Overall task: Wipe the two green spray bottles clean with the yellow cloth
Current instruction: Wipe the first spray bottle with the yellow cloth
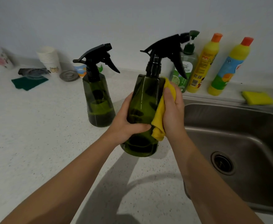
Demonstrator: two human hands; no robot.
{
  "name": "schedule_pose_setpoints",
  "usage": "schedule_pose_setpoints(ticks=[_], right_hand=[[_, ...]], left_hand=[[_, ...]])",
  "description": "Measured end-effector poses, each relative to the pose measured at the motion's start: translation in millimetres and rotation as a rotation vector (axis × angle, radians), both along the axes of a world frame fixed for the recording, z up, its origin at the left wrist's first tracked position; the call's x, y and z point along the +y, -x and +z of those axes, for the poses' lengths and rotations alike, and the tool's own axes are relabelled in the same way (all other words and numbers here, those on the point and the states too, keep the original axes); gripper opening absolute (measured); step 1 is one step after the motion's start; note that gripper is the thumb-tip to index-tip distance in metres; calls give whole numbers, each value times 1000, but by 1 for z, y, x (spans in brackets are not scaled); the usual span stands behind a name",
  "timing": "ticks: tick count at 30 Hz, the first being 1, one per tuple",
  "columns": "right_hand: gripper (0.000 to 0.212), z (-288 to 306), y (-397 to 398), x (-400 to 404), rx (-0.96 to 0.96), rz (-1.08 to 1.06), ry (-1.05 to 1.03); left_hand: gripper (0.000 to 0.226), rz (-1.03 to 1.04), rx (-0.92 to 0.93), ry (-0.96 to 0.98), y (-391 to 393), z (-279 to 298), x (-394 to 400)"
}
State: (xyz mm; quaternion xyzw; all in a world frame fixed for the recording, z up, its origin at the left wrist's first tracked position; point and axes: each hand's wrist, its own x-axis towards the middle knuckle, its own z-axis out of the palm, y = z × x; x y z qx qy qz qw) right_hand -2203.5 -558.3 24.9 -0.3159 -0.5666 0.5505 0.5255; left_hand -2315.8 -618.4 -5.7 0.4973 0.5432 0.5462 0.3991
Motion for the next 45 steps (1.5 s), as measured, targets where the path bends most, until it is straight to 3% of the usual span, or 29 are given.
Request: schedule_pose_setpoints(ticks=[7, 11, 14, 18, 20, 24, 30, 39, 45], right_hand=[[36, -34, -9, -22, -198, 24, -98], [47, -49, -16, -35, -218, -16, -100], [41, -41, -19, -30, -216, -40, -147], [24, -24, -23, -14, -93, -6, -100], [23, -20, -23, -10, -64, -5, -90], [21, -16, -17, -7, -19, -24, -59], [27, -3, -15, 6, -30, -88, -203], [31, 13, 5, 29, -203, -165, -535], [34, -19, 4, 11, -267, -21, -494]], left_hand=[[80, 114, -74, -64, 2, 14, 11], [76, 68, -83, -45, -3, 18, 11], [76, 13, -97, 1, -7, 23, 11], [43, -57, -193, 40, -3, 34, 14], [36, -88, -205, 47, 2, 37, 16], [35, -146, -184, 60, 6, 39, 21], [49, -240, -203, 58, 4, 39, 27], [66, -63, -120, 18, 0, 29, 32], [59, 80, -265, -31, 8, 28, 32]])
